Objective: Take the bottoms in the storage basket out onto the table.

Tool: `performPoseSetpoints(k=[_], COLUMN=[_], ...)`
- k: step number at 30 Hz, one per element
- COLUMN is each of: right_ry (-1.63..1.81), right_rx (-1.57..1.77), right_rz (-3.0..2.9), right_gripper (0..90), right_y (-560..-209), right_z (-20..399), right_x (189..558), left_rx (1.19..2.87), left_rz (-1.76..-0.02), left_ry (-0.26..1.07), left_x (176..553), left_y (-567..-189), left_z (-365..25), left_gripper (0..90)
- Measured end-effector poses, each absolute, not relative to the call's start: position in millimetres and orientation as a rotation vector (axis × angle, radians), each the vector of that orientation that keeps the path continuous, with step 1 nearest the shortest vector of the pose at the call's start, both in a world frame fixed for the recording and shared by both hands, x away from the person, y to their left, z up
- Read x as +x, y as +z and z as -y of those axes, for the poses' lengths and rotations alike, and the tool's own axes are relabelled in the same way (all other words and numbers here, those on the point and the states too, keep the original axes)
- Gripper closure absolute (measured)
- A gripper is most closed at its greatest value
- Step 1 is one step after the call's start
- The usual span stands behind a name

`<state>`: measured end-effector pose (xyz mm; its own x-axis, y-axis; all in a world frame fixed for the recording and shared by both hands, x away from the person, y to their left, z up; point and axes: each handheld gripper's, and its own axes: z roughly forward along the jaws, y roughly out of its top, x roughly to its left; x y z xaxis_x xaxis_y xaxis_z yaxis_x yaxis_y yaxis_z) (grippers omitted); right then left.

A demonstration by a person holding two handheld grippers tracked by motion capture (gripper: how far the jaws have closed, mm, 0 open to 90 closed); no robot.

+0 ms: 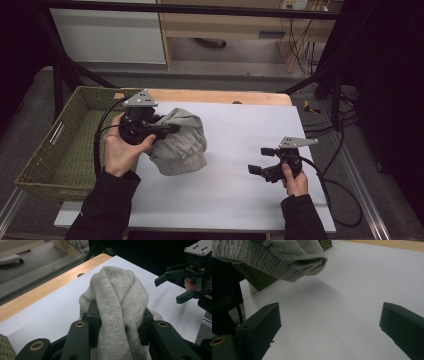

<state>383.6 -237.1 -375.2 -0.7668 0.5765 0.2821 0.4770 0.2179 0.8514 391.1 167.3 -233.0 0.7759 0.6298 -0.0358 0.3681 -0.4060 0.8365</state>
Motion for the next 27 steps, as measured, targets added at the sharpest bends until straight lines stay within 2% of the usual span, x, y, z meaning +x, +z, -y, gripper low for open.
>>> performPoseSetpoints(k=[27], right_ry=[1.604], right_rx=[1.03], right_rz=[-2.378], right_gripper=[4.0], right_y=[-375.4], right_z=[236.9], right_x=[383.7], left_rx=[2.052], left_rz=[-0.751], left_ry=[0.322], left_x=[402.3], left_y=[-264.2], left_z=[-147.3], left_gripper=[64.1])
